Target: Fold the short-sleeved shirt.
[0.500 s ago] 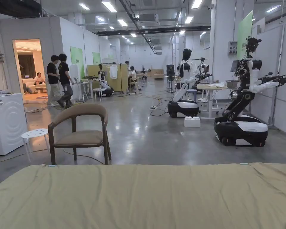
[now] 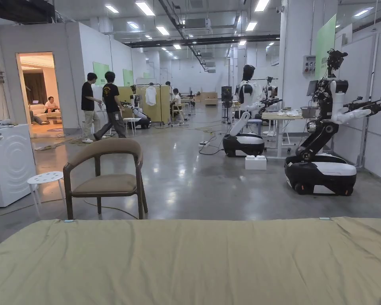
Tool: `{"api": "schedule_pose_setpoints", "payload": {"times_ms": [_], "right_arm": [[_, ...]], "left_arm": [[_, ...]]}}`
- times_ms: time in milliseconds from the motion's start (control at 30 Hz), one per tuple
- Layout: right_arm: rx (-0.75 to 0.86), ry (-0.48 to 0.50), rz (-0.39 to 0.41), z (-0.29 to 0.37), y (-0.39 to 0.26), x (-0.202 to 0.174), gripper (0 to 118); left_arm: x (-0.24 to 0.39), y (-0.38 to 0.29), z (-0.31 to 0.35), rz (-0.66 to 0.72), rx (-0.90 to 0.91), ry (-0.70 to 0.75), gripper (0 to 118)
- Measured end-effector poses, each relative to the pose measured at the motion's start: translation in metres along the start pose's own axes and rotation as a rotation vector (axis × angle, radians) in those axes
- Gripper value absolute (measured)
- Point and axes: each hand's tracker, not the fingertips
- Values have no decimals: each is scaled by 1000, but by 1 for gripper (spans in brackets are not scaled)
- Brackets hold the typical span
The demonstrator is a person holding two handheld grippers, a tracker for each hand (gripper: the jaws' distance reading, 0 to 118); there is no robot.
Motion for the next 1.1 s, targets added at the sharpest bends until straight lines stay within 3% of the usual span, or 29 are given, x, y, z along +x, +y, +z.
{"api": "schedule_pose_setpoints", "payload": {"times_ms": [300,400,500,567,667,700,733,767,867,933,1000,1100], "right_arm": [[-4,-19,31,-1,-2,-1,0],[-1,-3,26,-3,0,2,0],[1,-21,272,-7,1,-7,0],[8,7,540,-8,-6,-17,0],[12,-17,1027,-9,-32,-36,0],[13,-23,1160,-10,-40,-42,0],[14,-15,1295,-11,-49,-50,0],[14,10,1383,-13,-67,-32,0],[-22,91,1550,-11,-94,-32,0],[-40,139,1576,-9,-106,-29,0],[-62,146,1457,-8,-106,-31,0],[-54,110,1058,-10,-87,-30,0]], "left_arm": [[2,-2,-1,-29,-5,7,0],[3,-2,-3,-105,-2,16,0],[9,-5,-7,-316,24,-12,0],[17,-19,-8,-613,35,-11,0],[22,-68,-10,-1181,-7,-5,0],[21,-83,-9,-1296,-27,-32,0],[21,-99,-6,-1368,-55,-89,0],[21,-111,-2,-1410,-80,-140,0],[26,-132,10,-1410,-110,-276,0],[28,-137,12,-1376,-127,-294,0],[27,-130,8,-1272,-168,-259,0],[25,-92,-4,-949,-194,-190,0]]}}
